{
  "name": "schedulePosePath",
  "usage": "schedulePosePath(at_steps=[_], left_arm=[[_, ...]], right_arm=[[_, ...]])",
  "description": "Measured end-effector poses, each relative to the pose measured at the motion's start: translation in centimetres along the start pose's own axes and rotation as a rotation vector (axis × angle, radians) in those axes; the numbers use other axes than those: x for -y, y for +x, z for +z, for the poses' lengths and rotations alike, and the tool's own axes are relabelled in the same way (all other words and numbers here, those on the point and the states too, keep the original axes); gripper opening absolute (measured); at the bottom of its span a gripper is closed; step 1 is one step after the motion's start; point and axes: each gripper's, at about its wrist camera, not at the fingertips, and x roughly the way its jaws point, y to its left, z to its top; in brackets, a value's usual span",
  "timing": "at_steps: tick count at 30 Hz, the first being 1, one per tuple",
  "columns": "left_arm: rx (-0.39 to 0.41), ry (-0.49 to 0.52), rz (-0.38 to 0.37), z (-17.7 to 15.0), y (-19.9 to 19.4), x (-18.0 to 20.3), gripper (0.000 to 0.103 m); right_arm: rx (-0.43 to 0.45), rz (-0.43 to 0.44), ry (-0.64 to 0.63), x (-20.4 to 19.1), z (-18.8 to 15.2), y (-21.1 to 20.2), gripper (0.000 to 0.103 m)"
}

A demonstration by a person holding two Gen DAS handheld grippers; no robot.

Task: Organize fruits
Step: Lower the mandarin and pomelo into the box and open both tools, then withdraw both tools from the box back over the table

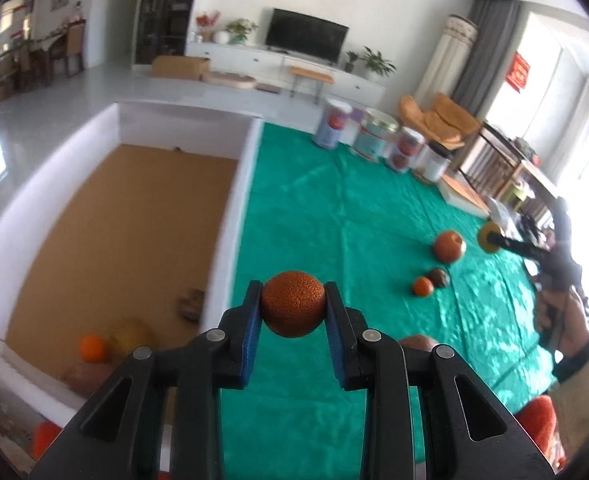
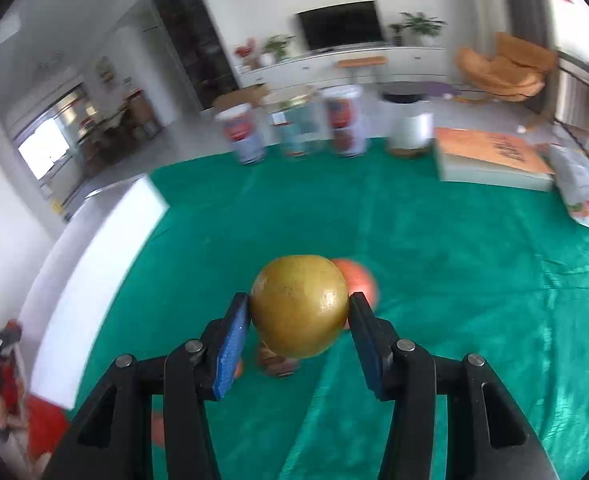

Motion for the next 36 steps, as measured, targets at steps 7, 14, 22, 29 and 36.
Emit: schedulePosePath(at_steps=[7,14,22,29,36], left_arm=[[-0.104,-0.158,0.223,1.0,2.0,-11.1,0.03],[-0.205,-0.227,0.296,0.0,5.1,-16.2,0.031],[-0.119,-0.235,0.365,1.2,3.9,-16.3,0.063],[0.031,-0.131,0.2,0.9,-0.4,-7.8,0.093],[-0.151,0.092,-0.047,-3.6,5.3,5.2,0.097]], right_arm=[[-0.156,0.371,-0.262,-23.0,-1.0,6.8,0.05],[-0.258,0.263,-0.485,-35.2,-1.9,14.5,0.05],[-0.115,0.198,-0.354,-34.5,2.2,15.3,0.06],[0.027,0.09,-0.227,-21.9,0.5,6.4,0.09],[-0.061,-0.236,0.048,-1.5,-9.0,-0.9,0.091]])
